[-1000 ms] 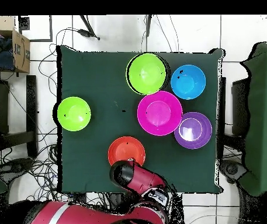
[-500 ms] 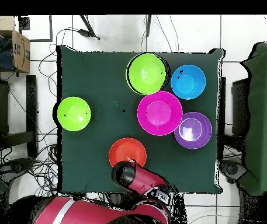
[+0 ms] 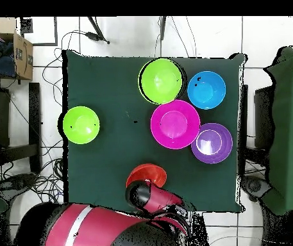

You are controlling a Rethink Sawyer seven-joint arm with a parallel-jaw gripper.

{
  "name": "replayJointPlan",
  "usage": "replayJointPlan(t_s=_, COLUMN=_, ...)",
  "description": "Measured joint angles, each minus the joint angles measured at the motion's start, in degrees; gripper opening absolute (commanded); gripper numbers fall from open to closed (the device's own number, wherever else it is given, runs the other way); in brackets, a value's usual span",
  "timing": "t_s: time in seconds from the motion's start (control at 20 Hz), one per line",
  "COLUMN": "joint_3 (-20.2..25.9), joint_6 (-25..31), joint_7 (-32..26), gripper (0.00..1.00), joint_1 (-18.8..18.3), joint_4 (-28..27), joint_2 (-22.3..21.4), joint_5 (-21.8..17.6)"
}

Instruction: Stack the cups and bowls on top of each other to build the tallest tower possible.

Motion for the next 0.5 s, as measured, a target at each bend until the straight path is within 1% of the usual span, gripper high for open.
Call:
replayJointPlan(t_s=0.25, joint_3=0.26, joint_6=-1.93, joint_7=0.0, gripper=1.0, joint_1=-1.19, joint_4=-0.01, joint_2=1.31, joint_5=-1.33)
replayJointPlan(t_s=0.5, joint_3=0.45, joint_6=-1.99, joint_7=0.0, gripper=1.0, joint_1=-2.09, joint_4=-0.01, joint_2=1.22, joint_5=-2.3)
